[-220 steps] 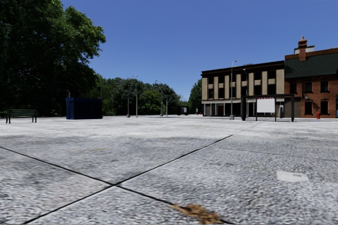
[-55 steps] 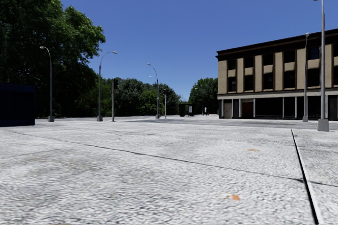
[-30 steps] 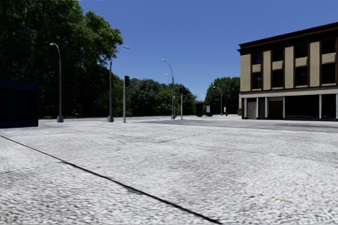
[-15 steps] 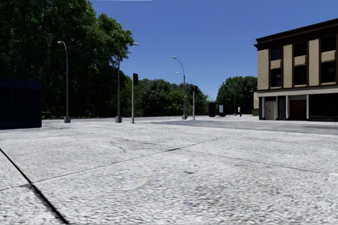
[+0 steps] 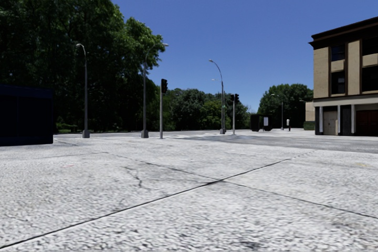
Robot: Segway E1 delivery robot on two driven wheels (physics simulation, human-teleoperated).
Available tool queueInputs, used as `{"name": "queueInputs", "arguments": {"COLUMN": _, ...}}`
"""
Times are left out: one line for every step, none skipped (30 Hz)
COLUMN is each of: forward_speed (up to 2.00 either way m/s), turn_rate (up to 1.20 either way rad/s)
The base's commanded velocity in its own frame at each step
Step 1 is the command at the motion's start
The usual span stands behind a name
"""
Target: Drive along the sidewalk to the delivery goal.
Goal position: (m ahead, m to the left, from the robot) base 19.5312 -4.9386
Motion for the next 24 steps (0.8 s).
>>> {"name": "queueInputs", "arguments": {"forward_speed": 2.0, "turn_rate": 0.28}}
{"name": "queueInputs", "arguments": {"forward_speed": 2.0, "turn_rate": 0.28}}
{"name": "queueInputs", "arguments": {"forward_speed": 2.0, "turn_rate": 0.28}}
{"name": "queueInputs", "arguments": {"forward_speed": 2.0, "turn_rate": 0.28}}
{"name": "queueInputs", "arguments": {"forward_speed": 2.0, "turn_rate": 0.28}}
{"name": "queueInputs", "arguments": {"forward_speed": 2.0, "turn_rate": 0.28}}
{"name": "queueInputs", "arguments": {"forward_speed": 2.0, "turn_rate": 0.28}}
{"name": "queueInputs", "arguments": {"forward_speed": 2.0, "turn_rate": 0.27}}
{"name": "queueInputs", "arguments": {"forward_speed": 2.0, "turn_rate": 0.27}}
{"name": "queueInputs", "arguments": {"forward_speed": 2.0, "turn_rate": 0.27}}
{"name": "queueInputs", "arguments": {"forward_speed": 2.0, "turn_rate": 0.27}}
{"name": "queueInputs", "arguments": {"forward_speed": 2.0, "turn_rate": 0.27}}
{"name": "queueInputs", "arguments": {"forward_speed": 2.0, "turn_rate": 0.27}}
{"name": "queueInputs", "arguments": {"forward_speed": 2.0, "turn_rate": 0.27}}
{"name": "queueInputs", "arguments": {"forward_speed": 2.0, "turn_rate": 0.27}}
{"name": "queueInputs", "arguments": {"forward_speed": 2.0, "turn_rate": 0.27}}
{"name": "queueInputs", "arguments": {"forward_speed": 2.0, "turn_rate": 0.27}}
{"name": "queueInputs", "arguments": {"forward_speed": 2.0, "turn_rate": 0.27}}
{"name": "queueInputs", "arguments": {"forward_speed": 2.0, "turn_rate": 0.27}}
{"name": "queueInputs", "arguments": {"forward_speed": 2.0, "turn_rate": 0.27}}
{"name": "queueInputs", "arguments": {"forward_speed": 2.0, "turn_rate": 0.27}}
{"name": "queueInputs", "arguments": {"forward_speed": 2.0, "turn_rate": 0.27}}
{"name": "queueInputs", "arguments": {"forward_speed": 2.0, "turn_rate": 0.27}}
{"name": "queueInputs", "arguments": {"forward_speed": 2.0, "turn_rate": 0.27}}
